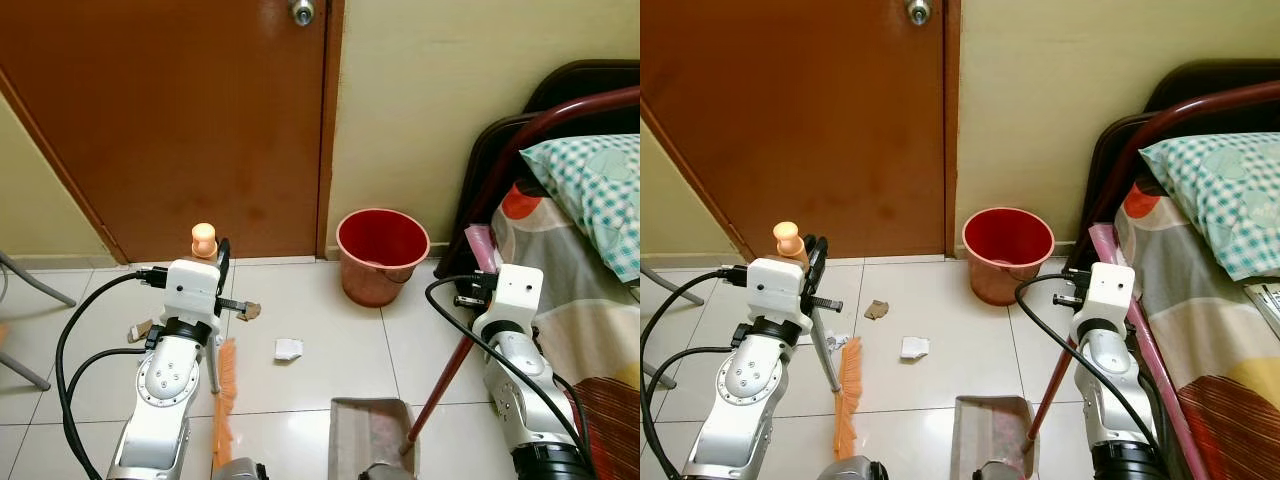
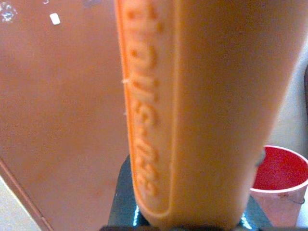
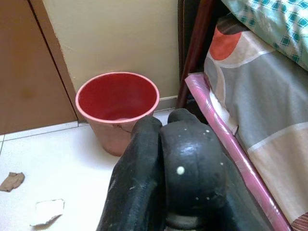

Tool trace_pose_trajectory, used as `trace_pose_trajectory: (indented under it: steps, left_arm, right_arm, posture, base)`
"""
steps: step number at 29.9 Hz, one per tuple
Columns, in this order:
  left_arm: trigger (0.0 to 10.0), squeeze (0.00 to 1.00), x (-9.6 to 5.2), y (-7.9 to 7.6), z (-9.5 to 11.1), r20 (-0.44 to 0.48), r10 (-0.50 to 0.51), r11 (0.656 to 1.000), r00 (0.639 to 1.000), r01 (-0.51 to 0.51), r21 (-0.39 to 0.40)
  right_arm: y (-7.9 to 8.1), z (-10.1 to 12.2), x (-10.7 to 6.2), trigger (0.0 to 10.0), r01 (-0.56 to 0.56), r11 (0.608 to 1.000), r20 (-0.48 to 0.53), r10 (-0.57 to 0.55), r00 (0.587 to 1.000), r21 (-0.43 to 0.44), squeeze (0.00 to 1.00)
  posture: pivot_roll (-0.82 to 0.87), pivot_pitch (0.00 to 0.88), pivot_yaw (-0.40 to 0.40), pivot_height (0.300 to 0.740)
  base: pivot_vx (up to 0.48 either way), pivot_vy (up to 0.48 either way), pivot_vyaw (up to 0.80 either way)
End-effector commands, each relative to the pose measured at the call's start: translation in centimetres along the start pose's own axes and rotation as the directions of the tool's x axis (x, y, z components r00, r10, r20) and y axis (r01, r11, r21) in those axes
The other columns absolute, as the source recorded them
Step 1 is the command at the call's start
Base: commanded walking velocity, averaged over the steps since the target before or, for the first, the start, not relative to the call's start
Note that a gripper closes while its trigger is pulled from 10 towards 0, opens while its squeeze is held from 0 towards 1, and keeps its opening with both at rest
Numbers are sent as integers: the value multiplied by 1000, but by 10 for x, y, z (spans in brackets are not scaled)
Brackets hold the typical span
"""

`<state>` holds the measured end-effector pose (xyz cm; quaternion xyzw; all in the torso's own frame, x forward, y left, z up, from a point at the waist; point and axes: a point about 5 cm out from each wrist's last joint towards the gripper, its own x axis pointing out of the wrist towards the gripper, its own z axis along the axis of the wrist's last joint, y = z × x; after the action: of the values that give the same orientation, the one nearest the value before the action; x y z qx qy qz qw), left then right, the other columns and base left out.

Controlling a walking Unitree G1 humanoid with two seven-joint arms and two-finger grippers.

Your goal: Sweep floor

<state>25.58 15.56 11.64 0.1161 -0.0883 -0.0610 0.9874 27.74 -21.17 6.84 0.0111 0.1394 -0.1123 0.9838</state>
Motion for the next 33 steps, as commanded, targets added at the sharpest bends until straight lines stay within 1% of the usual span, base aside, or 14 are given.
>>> trace_pose_trajectory:
  steps: [1,7,16,23,30,33]
  left_arm:
    - [10000,0,2,1,5,38,-3,1000,999,2,18]
    - [10000,0,3,0,7,46,-8,1000,999,7,16]
    - [10000,0,4,-1,7,52,-15,1000,999,14,16]
    - [10000,0,4,-1,7,52,-14,1000,999,13,14]
    - [10000,0,4,-2,6,53,-14,1000,999,14,10]
    - [10000,0,4,-2,6,51,-10,1000,999,10,8]
  right_arm:
    - [2,7,2,10000,-10,1000,34,10,999,11,0]
    - [2,7,3,10000,-11,1000,34,10,999,13,0]
    - [4,7,4,10000,-13,1000,37,13,999,11,0]
    - [4,7,4,10000,-14,1000,36,13,999,11,0]
    - [2,7,5,10000,-12,1000,37,12,999,3,0]
    - [2,8,6,10000,-19,999,49,21,999,-40,0]
  posture:
    - [24,41,-16,740]
    - [20,48,-15,740]
    - [21,49,-14,740]
    - [23,49,-13,740]
    - [18,51,-16,740]
    - [18,51,-17,740]
  base:
    - [0,0,0]
    - [0,0,0]
    - [271,0,-665]
    - [305,0,-447]
    - [299,0,0]
    - [270,0,0]
